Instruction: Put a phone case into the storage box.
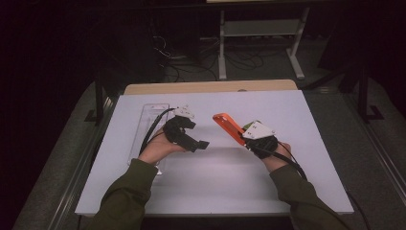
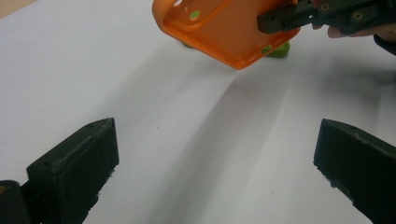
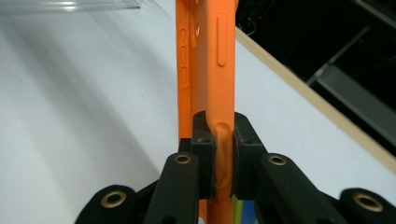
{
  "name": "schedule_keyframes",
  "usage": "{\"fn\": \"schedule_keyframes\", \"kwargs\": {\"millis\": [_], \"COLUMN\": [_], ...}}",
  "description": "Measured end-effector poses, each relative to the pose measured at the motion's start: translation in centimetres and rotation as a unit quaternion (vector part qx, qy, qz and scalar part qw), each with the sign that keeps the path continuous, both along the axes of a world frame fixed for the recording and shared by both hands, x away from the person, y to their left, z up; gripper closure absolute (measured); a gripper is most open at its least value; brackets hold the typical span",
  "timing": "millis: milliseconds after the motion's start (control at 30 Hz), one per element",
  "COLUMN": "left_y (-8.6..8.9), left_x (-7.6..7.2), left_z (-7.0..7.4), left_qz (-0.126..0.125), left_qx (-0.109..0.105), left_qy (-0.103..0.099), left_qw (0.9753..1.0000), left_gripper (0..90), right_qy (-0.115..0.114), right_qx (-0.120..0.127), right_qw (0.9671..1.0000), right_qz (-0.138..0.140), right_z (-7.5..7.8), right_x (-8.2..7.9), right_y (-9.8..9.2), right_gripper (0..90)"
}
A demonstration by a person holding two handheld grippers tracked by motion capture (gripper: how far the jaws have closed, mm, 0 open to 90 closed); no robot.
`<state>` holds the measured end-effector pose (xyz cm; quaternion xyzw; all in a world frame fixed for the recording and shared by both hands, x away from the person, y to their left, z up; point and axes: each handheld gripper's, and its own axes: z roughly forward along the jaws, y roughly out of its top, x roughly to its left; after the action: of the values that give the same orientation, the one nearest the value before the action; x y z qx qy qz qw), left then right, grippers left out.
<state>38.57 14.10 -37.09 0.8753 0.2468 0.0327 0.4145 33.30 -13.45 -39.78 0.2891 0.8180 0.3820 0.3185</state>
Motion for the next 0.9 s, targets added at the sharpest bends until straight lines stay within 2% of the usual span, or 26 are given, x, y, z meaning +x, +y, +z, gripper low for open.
{"fn": "schedule_keyframes", "kwargs": {"millis": [233, 367, 467, 533, 833, 900], "left_y": [0.0, 0.0, 0.0, -0.1, -0.5, -0.6], "left_x": [0.0, 0.0, -0.1, 0.0, 0.0, 0.0], "left_z": [0.1, 0.3, 0.3, 0.4, 0.6, 0.6], "left_qz": [0.008, 0.014, 0.021, 0.023, 0.036, 0.038], "left_qx": [-0.006, -0.012, -0.021, -0.028, -0.052, -0.056], "left_qy": [-0.002, -0.011, -0.007, -0.010, -0.004, -0.006], "left_qw": [0.9999, 0.9998, 0.9995, 0.9993, 0.9980, 0.9977], "left_gripper": [0.0, 0.0, 0.0, 0.0, 0.0, 0.0], "right_qy": [0.047, 0.057, 0.064, 0.080, 0.077, 0.071], "right_qx": [0.050, 0.068, 0.084, 0.114, 0.122, 0.119], "right_qw": [0.9975, 0.9959, 0.9941, 0.9898, 0.9891, 0.9898], "right_qz": [-0.014, -0.018, -0.022, -0.032, -0.030, -0.029], "right_z": [0.2, 0.3, 0.4, 0.5, 0.7, 0.7], "right_x": [0.5, 0.8, 0.9, 0.8, 0.5, 0.5], "right_y": [-1.0, -1.5, -1.7, -1.7, -2.0, -2.1], "right_gripper": [81.4, 81.4, 81.4, 81.4, 81.4, 81.4]}}
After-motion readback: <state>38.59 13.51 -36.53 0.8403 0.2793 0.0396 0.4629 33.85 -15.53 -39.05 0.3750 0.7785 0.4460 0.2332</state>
